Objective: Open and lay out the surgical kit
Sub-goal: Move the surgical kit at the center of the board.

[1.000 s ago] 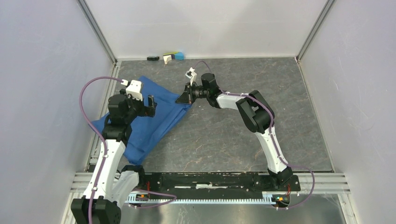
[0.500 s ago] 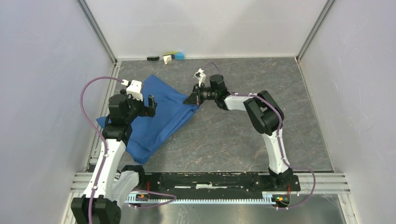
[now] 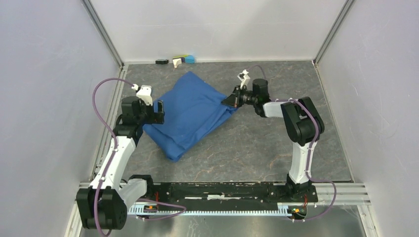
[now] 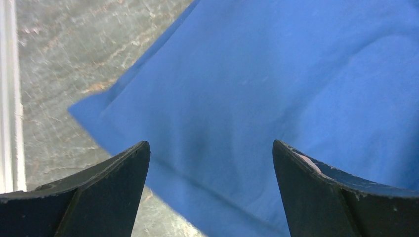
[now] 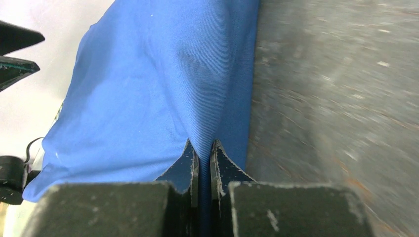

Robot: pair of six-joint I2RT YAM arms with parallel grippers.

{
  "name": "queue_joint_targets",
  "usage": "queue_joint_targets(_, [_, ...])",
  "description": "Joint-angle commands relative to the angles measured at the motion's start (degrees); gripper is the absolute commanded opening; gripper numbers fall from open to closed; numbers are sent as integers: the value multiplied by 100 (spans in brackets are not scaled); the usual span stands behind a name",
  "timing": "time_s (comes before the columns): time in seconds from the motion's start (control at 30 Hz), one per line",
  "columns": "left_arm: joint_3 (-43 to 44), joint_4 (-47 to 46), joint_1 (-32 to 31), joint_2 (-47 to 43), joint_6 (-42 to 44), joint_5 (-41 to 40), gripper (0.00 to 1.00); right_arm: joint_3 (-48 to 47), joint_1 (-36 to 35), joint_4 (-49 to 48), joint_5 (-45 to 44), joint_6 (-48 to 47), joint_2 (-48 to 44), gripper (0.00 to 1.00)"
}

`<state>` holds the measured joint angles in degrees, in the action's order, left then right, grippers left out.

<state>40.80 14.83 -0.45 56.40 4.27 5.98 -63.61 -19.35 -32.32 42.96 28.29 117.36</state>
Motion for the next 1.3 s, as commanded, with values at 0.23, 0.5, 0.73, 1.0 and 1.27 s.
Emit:
queue_joint_targets(0.23, [708, 787, 18, 1364, -1427, 908, 100, 1240, 1176, -486, -839, -555, -1047, 0])
queue_joint_targets(0.5, [1291, 655, -17, 2758, -2356, 1937, 100, 1833, 1435, -468, -864, -738, -1469, 0])
queue_joint_targets(0.73, [1827, 566, -199, 3885, -2468, 2499, 100, 2231, 1505, -386, -851, -933, -1849, 0])
queue_joint_targets(1.0, [2712, 158, -791, 4690, -2507, 2601, 97, 2695, 1547, -183, -830, -1192, -2214, 5])
queue_joint_targets(1.27, [4112, 147, -1062, 5864, -2733, 2587, 97, 2540, 1558, -155, -807, -1164, -2077, 18])
